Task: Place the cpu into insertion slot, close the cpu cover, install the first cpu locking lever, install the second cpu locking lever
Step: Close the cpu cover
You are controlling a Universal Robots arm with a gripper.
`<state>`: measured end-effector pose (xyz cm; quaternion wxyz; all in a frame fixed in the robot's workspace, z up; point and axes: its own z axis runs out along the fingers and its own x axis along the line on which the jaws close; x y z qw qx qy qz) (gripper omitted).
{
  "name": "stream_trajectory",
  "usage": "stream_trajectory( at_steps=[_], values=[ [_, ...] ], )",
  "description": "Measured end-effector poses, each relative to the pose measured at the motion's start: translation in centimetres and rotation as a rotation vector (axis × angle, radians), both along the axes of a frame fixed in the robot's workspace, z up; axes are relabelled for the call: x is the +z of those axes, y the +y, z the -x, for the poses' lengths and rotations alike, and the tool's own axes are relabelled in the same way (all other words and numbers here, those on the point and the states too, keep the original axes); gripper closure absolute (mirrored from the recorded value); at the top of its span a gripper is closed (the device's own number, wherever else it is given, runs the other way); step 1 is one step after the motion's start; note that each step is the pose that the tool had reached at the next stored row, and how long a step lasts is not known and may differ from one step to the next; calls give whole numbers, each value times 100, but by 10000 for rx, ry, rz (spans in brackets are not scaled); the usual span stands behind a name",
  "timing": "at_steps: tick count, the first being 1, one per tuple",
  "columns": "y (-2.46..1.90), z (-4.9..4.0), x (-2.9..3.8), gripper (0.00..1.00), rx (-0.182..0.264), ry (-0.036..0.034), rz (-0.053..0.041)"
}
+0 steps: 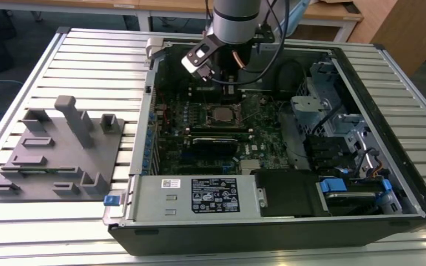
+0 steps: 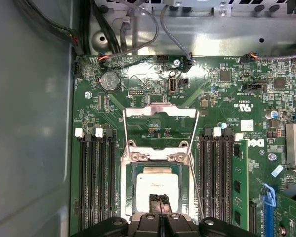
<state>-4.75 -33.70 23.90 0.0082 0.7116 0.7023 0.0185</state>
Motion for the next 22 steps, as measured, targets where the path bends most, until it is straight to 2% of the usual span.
stream_trajectory(
  at_steps=[22],
  values=[
    [0,0,117,90,0,0,0]
  ],
)
